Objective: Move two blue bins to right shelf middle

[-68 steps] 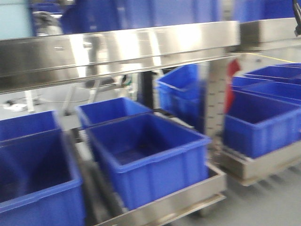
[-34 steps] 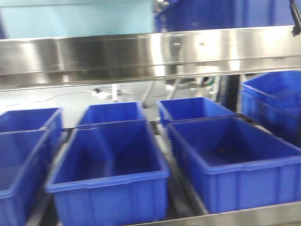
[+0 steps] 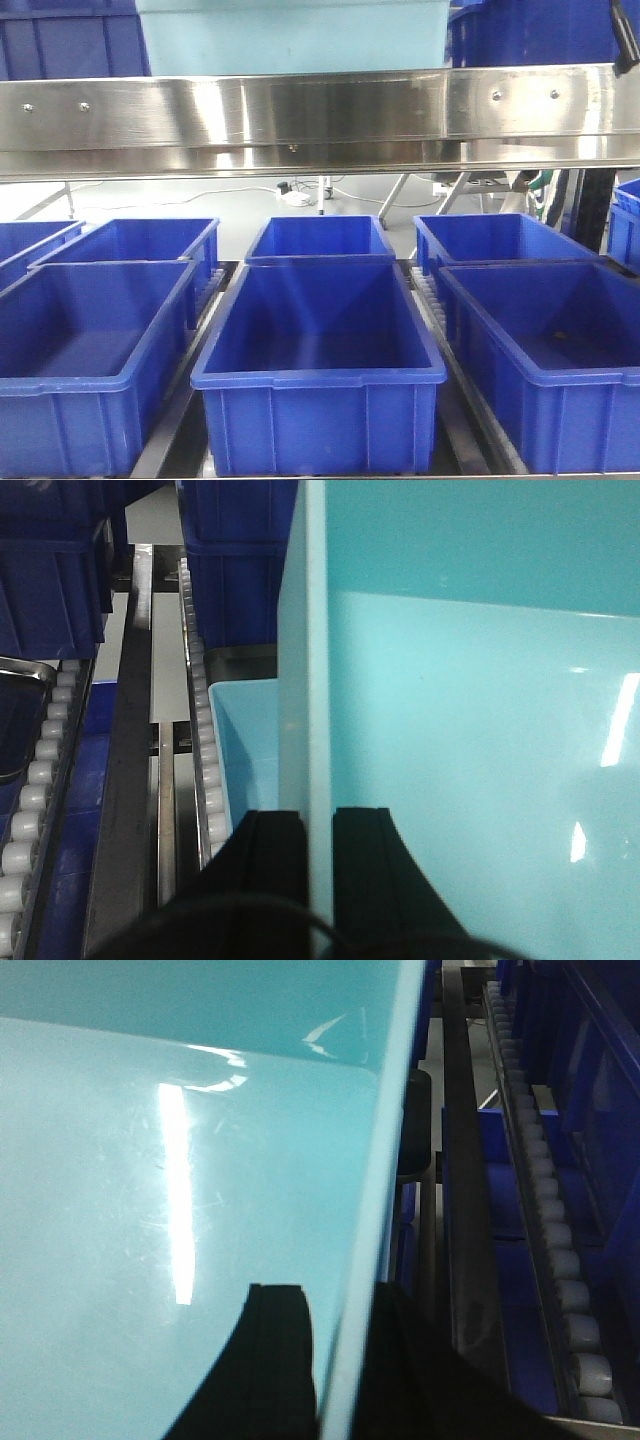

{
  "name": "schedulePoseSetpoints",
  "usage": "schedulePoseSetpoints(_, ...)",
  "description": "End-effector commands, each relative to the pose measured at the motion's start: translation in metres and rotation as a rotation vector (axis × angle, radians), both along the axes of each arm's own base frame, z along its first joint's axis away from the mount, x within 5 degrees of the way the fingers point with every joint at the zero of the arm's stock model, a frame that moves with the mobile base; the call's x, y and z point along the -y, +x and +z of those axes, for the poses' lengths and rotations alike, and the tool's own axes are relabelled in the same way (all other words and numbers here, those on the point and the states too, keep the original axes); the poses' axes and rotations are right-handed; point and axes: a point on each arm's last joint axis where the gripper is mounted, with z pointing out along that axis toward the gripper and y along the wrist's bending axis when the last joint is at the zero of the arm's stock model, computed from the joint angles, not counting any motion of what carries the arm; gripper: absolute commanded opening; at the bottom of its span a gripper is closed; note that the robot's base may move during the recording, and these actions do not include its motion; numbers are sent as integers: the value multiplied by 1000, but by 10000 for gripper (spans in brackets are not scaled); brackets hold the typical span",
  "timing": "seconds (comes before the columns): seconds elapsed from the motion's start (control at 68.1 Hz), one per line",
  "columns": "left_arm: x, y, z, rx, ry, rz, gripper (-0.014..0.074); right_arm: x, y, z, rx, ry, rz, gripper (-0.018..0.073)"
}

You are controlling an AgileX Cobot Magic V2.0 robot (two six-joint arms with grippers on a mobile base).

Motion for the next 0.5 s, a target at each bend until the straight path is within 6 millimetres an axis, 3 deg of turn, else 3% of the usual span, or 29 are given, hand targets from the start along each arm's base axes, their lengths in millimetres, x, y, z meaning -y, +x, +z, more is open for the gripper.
schedulePoseSetpoints(0.0,1,-4,14,76,-53,-9,-111,-1,-4,8,41,18,27,-154)
schedulePoseSetpoints(0.484,1,-4,14,76,-53,-9,-111,-1,-4,8,41,18,27,-154)
